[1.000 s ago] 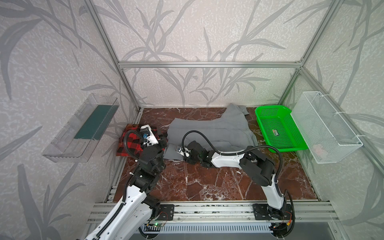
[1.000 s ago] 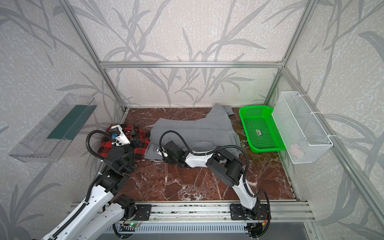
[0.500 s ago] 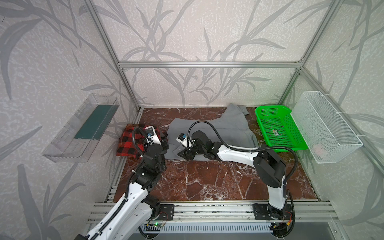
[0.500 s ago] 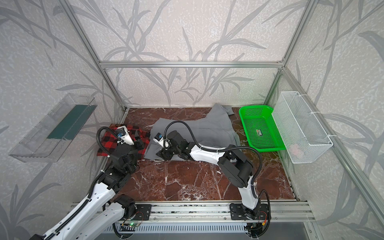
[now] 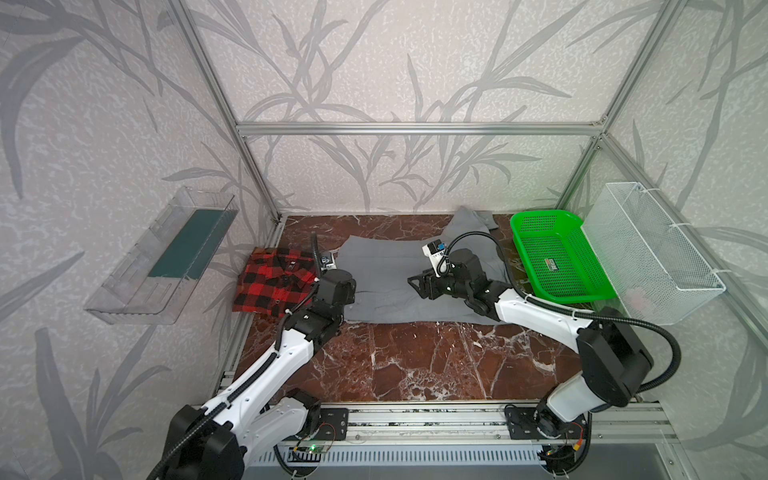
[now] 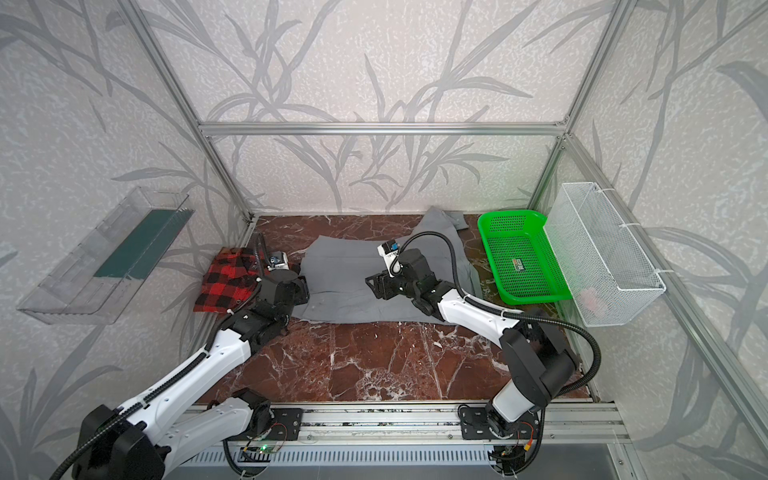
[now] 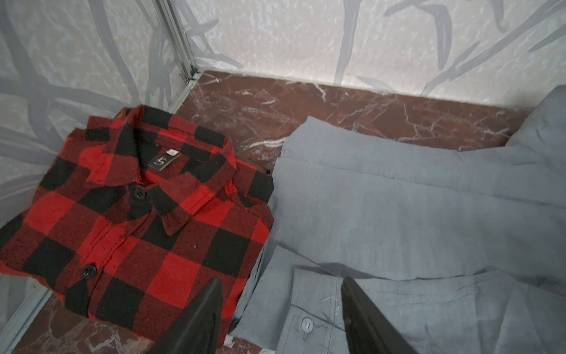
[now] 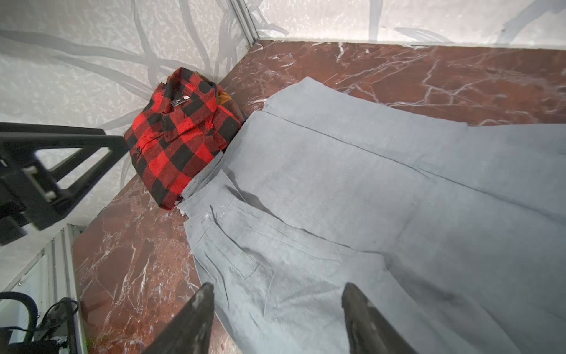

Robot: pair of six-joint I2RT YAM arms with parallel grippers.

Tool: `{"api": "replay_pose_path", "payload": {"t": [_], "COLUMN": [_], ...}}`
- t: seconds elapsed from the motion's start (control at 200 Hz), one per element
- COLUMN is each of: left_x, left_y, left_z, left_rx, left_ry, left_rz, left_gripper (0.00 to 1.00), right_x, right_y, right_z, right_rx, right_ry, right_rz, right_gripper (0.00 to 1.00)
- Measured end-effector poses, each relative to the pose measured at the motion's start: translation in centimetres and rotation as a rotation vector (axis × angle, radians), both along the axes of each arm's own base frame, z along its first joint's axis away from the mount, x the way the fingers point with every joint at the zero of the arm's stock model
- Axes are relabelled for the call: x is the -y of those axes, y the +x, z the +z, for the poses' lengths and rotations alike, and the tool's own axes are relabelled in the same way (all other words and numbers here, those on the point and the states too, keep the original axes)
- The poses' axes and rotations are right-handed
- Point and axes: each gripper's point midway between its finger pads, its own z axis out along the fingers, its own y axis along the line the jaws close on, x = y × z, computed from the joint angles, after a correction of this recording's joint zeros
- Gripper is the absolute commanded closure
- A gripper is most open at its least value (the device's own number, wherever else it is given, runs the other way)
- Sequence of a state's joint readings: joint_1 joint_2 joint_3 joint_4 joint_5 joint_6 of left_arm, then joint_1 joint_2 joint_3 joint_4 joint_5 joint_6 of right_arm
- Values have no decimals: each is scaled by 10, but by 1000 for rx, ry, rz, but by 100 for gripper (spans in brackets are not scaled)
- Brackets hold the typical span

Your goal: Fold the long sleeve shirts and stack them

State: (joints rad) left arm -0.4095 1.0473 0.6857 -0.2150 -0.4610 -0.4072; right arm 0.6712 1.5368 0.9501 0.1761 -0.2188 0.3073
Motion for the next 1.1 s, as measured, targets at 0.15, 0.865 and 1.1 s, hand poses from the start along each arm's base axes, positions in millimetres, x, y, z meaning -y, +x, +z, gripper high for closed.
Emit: {"api": "replay_pose_path", "payload": {"t": [0.15,0.865,1.1], "left_x": [3,22,24], "left_y": [-8,-59,-46], "left_z": [-41,-151,-153], "left_rx": [-156,-476,-423], "left_ry": [-31,-441,-482], "left_rz": [27,243,264], "left_gripper": [29,47,61], "right_x": [34,73,73], "right_y": [1,-18,-20], "right_z": [1,-10,-10], "right_rx": [-24,-61,-62], "right_ry": [-20,-22,-18], "right_rz": [-87,-149,-141], "right_gripper": [34,34,34]}}
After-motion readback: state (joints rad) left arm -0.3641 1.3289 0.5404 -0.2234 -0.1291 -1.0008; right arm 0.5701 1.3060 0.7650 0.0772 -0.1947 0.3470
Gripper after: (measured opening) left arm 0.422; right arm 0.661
